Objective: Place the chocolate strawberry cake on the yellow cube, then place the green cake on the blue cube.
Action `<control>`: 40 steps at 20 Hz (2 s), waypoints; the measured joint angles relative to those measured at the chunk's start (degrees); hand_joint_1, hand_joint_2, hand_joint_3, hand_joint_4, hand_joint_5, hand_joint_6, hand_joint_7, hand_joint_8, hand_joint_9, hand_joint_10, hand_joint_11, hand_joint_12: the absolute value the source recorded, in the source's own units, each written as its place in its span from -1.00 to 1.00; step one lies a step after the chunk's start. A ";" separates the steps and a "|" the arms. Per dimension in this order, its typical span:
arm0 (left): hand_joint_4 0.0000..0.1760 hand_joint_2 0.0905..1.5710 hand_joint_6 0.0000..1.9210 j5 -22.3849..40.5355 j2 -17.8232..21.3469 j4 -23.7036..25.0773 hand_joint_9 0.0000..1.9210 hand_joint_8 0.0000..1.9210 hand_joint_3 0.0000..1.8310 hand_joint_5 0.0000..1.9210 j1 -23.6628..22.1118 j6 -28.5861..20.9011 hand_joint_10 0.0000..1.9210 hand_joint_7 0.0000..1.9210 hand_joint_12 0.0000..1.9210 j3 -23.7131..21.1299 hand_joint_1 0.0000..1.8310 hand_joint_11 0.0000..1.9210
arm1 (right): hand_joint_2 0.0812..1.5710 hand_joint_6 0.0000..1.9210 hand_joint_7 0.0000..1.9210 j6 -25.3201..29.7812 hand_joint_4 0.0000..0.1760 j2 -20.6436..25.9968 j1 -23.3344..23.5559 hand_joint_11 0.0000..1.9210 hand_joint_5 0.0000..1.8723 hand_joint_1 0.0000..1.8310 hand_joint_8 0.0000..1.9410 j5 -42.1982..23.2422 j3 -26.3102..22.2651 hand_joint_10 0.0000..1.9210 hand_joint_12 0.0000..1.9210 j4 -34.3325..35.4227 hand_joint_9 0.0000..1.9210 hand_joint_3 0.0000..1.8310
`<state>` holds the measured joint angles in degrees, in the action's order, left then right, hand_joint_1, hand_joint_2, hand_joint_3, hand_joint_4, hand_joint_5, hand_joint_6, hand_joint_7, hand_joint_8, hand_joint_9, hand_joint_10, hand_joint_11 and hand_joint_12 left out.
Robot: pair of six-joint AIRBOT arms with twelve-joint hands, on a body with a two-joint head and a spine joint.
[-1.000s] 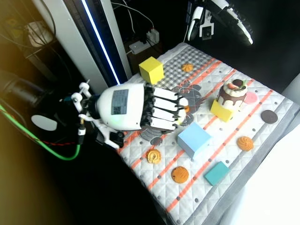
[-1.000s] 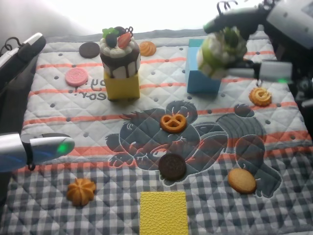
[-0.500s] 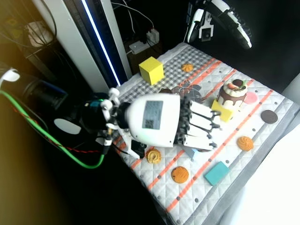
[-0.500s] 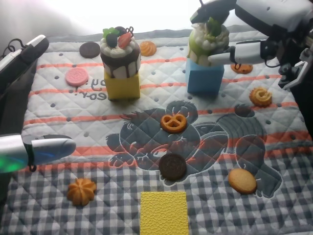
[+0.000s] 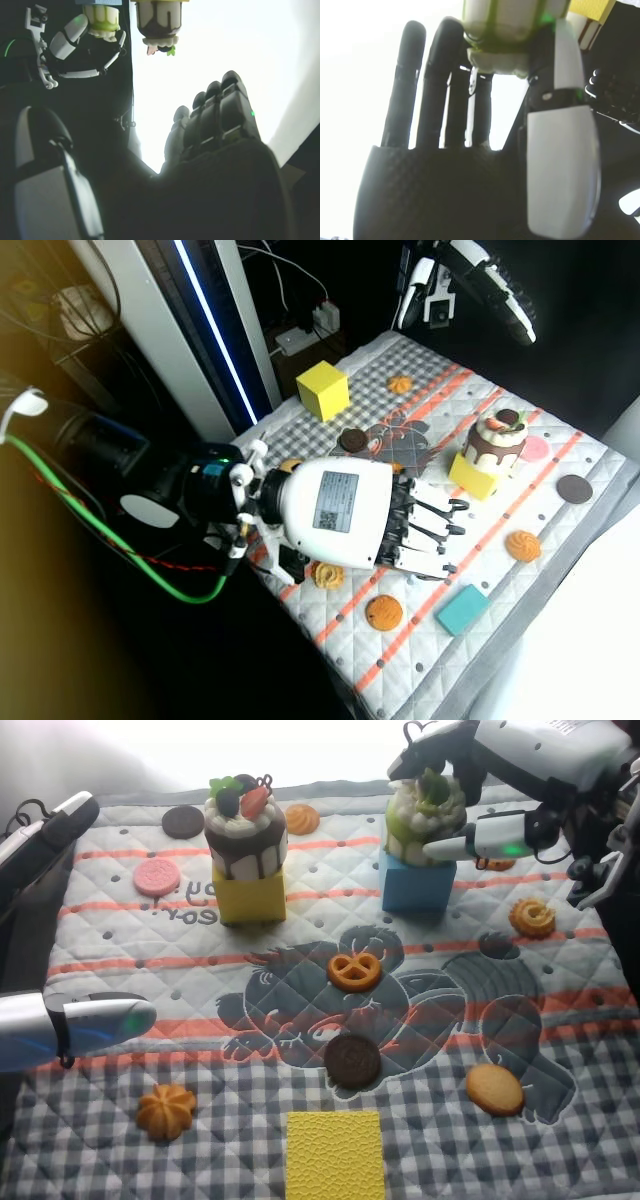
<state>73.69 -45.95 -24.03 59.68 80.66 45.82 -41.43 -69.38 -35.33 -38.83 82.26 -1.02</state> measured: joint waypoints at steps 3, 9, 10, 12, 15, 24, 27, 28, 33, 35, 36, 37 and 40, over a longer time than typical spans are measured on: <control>0.08 -0.06 -0.99 0.02 0.00 -0.04 -1.00 -1.00 -1.00 -0.93 0.00 0.00 -1.00 -0.99 -1.00 0.00 -0.03 -1.00 | 0.35 -0.86 -0.15 0.00 -1.00 0.02 -0.70 -0.52 -0.19 0.14 -0.94 -0.52 -0.15 -0.74 0.23 1.49 -0.14 -1.00; 0.24 -0.06 -0.99 0.33 0.00 0.00 -1.00 -1.00 -1.00 -0.92 0.28 -0.46 -1.00 -1.00 -1.00 0.00 0.00 -1.00 | 0.32 -1.00 -0.30 0.02 -0.41 0.39 -2.16 -0.66 -0.36 0.02 -1.00 -0.98 -0.68 -0.97 0.09 2.75 -0.20 -1.00; 0.24 -0.06 -0.99 0.33 0.00 0.02 -1.00 -1.00 -1.00 -0.92 0.37 -0.48 -1.00 -1.00 -1.00 0.00 0.00 -1.00 | 0.32 -1.00 -0.30 0.02 -0.41 0.39 -2.19 -0.66 -0.36 0.02 -1.00 -0.83 -0.70 -0.97 0.09 2.80 -0.20 -1.00; 0.07 -0.05 -1.00 0.35 0.00 -0.04 -1.00 -1.00 -0.99 -0.93 0.48 -0.61 -1.00 -1.00 -1.00 0.00 -0.05 -1.00 | 0.33 -1.00 -0.41 0.00 0.02 0.44 -2.19 -0.74 -0.57 -0.07 -1.00 -0.68 -0.70 -1.00 0.05 2.80 -0.32 -1.00; 0.21 -0.05 -0.99 0.42 0.00 -0.02 -1.00 -1.00 -0.99 -0.91 0.48 -0.63 -1.00 -1.00 -1.00 0.00 0.01 -1.00 | 0.29 -1.00 -0.74 -0.07 0.61 0.44 -2.40 -0.97 -0.88 -0.19 -1.00 -0.31 -1.11 -1.00 -0.22 2.78 -0.66 -1.00; 0.79 -0.01 -1.00 0.68 -0.20 0.24 -1.00 -1.00 -0.98 -0.98 0.55 -4.09 -1.00 -1.00 -1.00 1.20 -0.10 -1.00 | 0.30 -1.00 -0.93 -0.31 0.98 3.10 -4.13 -1.00 -1.00 -0.29 -1.00 -3.80 -4.22 -1.00 -0.97 2.99 -0.95 -1.00; 1.00 -0.02 -1.00 1.68 -0.94 0.63 -1.00 -1.00 -0.99 -0.98 0.55 -9.77 -1.00 -1.00 -1.00 3.45 -0.10 -1.00 | 0.28 -1.00 -0.99 -0.44 0.85 4.96 -5.92 -1.00 -1.00 -0.22 -1.00 -8.11 -6.36 -1.00 -1.00 4.42 -1.00 -1.00; 1.00 -0.02 -1.00 2.08 -1.09 1.01 -1.00 -1.00 -0.99 -0.99 0.55 -11.54 -1.00 -1.00 -1.00 4.09 -0.12 -1.00 | 0.27 -1.00 -1.00 -0.46 0.87 5.81 -6.86 -1.00 -1.00 -0.23 -1.00 -9.99 -7.32 -1.00 -1.00 4.94 -1.00 -1.00; 1.00 -0.08 -1.00 3.67 -1.22 4.13 -1.00 -1.00 -1.00 -1.00 0.37 -17.57 -1.00 -1.00 -1.00 5.57 -0.31 -1.00 | 0.24 -1.00 -1.00 -0.50 1.00 10.51 -15.26 -1.00 -1.00 -0.28 -1.00 -22.45 -14.01 -1.00 -1.00 7.26 -1.00 -1.00; 0.56 -0.09 -1.00 4.79 -1.22 4.87 -1.00 -1.00 -1.00 -1.00 0.37 -18.08 -1.00 -1.00 -1.00 5.14 -0.38 -1.00 | 0.29 -1.00 -1.00 -0.44 0.84 11.45 -18.40 -1.00 -1.00 -0.28 -1.00 -27.15 -16.15 -1.00 -1.00 7.80 -1.00 -0.99; 0.62 -0.09 -1.00 5.49 -1.22 5.42 -1.00 -1.00 -1.00 -1.00 0.46 -18.73 -1.00 -1.00 -1.00 5.05 -0.41 -1.00 | 0.28 -1.00 -1.00 -0.09 0.97 11.80 -19.85 -1.00 -1.00 -0.31 -1.00 -29.07 -16.92 -1.00 -1.00 7.87 -1.00 -1.00; 0.77 -0.05 -1.00 6.29 -1.20 6.03 -1.00 -1.00 -1.00 -1.00 0.55 -19.54 -1.00 -1.00 -1.00 5.05 -0.48 -1.00 | 0.24 -1.00 -0.99 0.96 0.85 12.13 -21.57 -1.00 -1.00 -0.32 -0.99 -31.26 -17.49 -0.99 -1.00 7.91 -0.97 -1.00; 1.00 0.08 -1.00 10.01 -1.14 7.02 -1.00 -1.00 -0.96 -1.00 1.20 -22.12 -1.00 -1.00 -1.00 5.03 -0.41 -1.00 | 0.36 -1.00 -0.95 3.96 0.62 13.31 -24.94 -0.95 -0.99 -0.25 -0.99 -37.99 -18.51 -0.98 -0.98 9.03 -0.93 -0.97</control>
<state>83.70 -47.09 -17.02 60.88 58.54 50.85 -37.47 -56.07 -60.27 -76.82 63.75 8.01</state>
